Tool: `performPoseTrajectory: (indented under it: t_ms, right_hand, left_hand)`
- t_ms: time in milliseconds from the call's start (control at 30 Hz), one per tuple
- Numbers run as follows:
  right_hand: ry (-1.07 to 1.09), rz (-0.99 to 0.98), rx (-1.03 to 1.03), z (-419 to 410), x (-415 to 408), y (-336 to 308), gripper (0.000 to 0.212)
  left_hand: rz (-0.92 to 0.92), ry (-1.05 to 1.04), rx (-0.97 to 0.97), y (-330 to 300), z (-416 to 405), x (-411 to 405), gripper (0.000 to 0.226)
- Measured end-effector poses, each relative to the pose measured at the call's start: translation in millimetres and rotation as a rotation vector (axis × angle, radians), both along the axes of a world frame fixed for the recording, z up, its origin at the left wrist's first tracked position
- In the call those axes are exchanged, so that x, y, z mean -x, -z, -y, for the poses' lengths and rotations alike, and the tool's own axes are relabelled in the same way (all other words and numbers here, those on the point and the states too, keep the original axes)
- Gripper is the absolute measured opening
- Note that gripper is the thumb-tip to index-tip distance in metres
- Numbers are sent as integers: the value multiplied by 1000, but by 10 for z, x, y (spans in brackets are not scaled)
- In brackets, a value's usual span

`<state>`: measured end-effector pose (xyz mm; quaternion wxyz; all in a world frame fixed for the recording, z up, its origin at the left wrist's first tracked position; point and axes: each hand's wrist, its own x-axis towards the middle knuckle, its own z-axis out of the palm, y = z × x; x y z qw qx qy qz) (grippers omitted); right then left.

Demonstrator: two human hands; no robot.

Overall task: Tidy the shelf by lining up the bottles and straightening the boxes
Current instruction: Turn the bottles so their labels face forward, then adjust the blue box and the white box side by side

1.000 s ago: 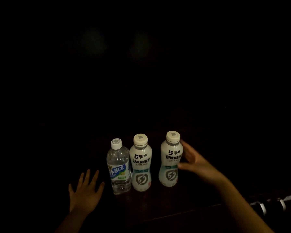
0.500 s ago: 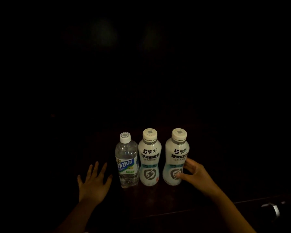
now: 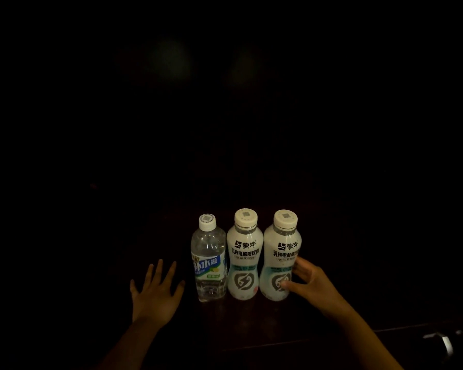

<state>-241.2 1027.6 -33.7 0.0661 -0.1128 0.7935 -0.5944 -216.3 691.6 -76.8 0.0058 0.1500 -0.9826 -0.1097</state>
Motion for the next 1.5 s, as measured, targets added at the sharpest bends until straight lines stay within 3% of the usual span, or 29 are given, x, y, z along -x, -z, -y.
performPoseTrajectory:
  t_ms: [467, 667, 1100, 1200, 1367, 1500]
  right_hand:
    - [14, 20, -8, 34, -28, -14, 60]
    - [33, -17, -138, 33, -18, -20, 67]
    - [242, -82, -491, 459, -754, -585, 59]
    - [289, -168, -539, 787, -1151, -785, 65]
    - [293, -395, -564, 1563, -1927, -1116, 55]
    - [258, -449, -600, 2145, -2458, -1247, 64]
  left_hand:
    - [108, -16, 20, -122, -30, 28, 61]
    - [212, -34, -11, -415, -70, 17, 60]
    - [-85, 56, -84, -1204, 259, -900, 63]
    - [-187, 100, -145, -1387, 541, -1279, 64]
    - [-330, 142, -143, -1651, 1112, -2100, 61]
    - [-371, 175, -186, -1804, 1552, -2744, 59]
